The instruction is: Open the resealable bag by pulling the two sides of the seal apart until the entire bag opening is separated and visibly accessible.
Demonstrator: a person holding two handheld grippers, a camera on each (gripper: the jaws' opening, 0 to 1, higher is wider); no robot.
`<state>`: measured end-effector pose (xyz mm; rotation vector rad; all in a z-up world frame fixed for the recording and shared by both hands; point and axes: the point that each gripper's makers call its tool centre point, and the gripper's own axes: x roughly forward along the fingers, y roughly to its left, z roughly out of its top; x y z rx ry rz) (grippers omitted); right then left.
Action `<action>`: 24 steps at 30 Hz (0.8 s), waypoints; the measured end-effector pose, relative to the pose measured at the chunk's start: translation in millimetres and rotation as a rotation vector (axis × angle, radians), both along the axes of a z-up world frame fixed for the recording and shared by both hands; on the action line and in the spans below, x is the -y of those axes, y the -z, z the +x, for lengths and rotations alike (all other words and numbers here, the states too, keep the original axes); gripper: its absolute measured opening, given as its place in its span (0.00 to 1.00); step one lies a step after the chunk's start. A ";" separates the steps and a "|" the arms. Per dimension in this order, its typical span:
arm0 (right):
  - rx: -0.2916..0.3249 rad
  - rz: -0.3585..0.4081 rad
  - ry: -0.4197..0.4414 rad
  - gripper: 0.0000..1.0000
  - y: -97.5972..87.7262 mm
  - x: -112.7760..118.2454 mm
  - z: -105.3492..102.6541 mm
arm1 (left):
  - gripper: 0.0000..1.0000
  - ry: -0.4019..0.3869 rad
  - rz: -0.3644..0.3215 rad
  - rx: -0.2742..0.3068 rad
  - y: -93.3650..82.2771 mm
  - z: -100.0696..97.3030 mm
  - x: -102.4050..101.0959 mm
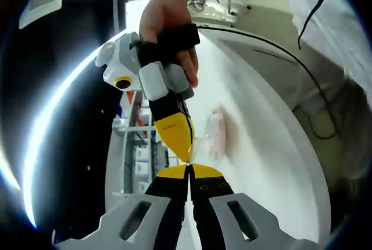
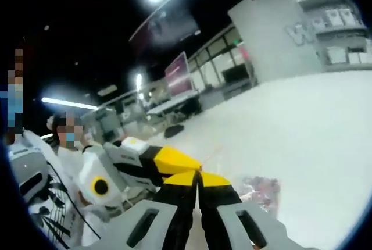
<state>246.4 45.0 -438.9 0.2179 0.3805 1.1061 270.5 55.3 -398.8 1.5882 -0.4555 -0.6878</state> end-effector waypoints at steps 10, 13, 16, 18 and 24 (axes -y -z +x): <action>0.088 -0.087 0.055 0.00 -1.2 8.1 3.8 | 0.00 0.002 0.017 -0.009 2.0 0.4 0.1; 0.127 -0.124 0.100 0.00 -1.3 16.8 11.3 | 0.00 -0.002 0.030 -0.005 4.2 -0.2 -0.4; 0.099 -0.089 0.116 0.00 -4.4 20.9 13.0 | 0.00 -0.007 0.038 -0.008 6.2 0.2 -1.8; 0.031 -0.013 0.068 0.00 -7.9 14.5 6.0 | 0.00 -0.008 0.042 -0.005 5.5 0.8 -1.1; -0.046 0.037 0.032 0.03 -3.5 7.5 2.4 | 0.00 -0.004 0.056 0.017 0.3 -0.1 0.6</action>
